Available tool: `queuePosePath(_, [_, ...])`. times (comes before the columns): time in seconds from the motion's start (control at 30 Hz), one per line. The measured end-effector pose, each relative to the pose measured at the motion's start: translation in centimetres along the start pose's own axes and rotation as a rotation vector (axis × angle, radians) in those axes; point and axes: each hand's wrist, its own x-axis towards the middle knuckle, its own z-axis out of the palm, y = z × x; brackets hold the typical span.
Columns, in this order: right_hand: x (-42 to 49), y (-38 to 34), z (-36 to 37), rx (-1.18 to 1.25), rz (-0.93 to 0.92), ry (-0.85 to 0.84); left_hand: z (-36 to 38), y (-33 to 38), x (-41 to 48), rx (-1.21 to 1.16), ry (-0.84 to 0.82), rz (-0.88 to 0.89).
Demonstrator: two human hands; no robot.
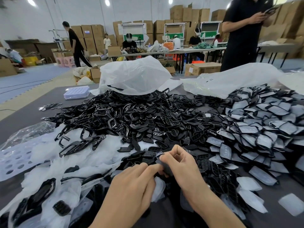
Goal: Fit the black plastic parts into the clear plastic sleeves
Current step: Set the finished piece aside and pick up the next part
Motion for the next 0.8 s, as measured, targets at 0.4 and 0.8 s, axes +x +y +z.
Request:
queuePosePath(0.4, [-0.2,-0.1,0.3,-0.069,0.024,-0.023,-0.7,-1.0,0.1,0.008,0.121,-0.172])
queuePosePath(0.8, [-0.3,0.1,0.9,-0.040,0.028,-0.028,-0.1,-0.8,0.4,0.129,0.079,-0.096])
